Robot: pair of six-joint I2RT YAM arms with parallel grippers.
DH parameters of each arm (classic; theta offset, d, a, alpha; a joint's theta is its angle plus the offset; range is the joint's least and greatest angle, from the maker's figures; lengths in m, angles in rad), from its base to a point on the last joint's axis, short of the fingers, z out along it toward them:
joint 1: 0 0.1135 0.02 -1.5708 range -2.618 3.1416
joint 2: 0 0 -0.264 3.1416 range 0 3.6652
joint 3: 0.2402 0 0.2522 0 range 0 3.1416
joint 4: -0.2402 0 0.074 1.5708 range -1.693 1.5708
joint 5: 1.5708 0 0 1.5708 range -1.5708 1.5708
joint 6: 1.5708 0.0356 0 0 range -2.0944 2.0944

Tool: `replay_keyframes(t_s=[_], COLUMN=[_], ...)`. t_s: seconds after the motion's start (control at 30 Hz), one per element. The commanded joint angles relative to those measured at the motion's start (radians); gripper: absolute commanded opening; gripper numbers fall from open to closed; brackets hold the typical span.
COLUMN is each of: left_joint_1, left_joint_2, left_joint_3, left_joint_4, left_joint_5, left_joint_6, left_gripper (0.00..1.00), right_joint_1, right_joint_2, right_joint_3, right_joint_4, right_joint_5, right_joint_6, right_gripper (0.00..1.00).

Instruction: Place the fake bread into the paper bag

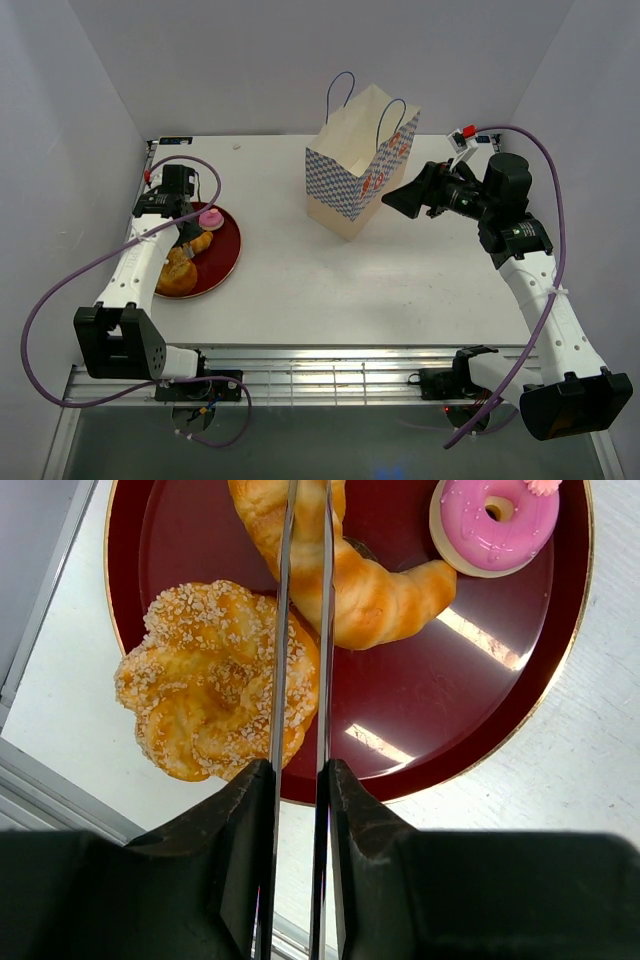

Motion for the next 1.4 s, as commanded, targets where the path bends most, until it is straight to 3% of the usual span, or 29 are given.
replay_keyframes(t_s=[0.0, 0.33, 0.83, 1.0, 1.37], left_joint_1=[0.005, 0.005, 0.005, 0.006, 0.005], left_joint_2=[-0.058, -0.130, -0.210, -0.215, -0.199], left_joint_3=[0.025, 0.111, 0.334, 0.415, 0.521], left_joint_4=[0.005, -0.008, -0.015, -0.022, 0.105], left_joint_5=[0.013, 0.070, 0.245, 0.305, 0.682], left_joint_6=[0.002, 0.009, 0.049, 0.054, -0.064], left_gripper=[0.28, 0.23, 0.23, 0.23, 0.25], right_joint_1=[0.006, 0.006, 0.006, 0.006, 0.011], right_joint_2=[-0.006, 0.032, 0.216, 0.304, 0.377], right_joint_3=[0.045, 0.097, 0.353, 0.448, 0.441], right_joint_4=[0.009, -0.022, 0.117, 0.078, 0.159], right_joint_5=[0.012, 0.070, 0.213, 0.251, 0.286], right_joint_6=[-0.002, -0.020, 0.079, 0.072, 0.089], right_gripper=[0.93, 0.93, 0.94, 0.95, 0.99])
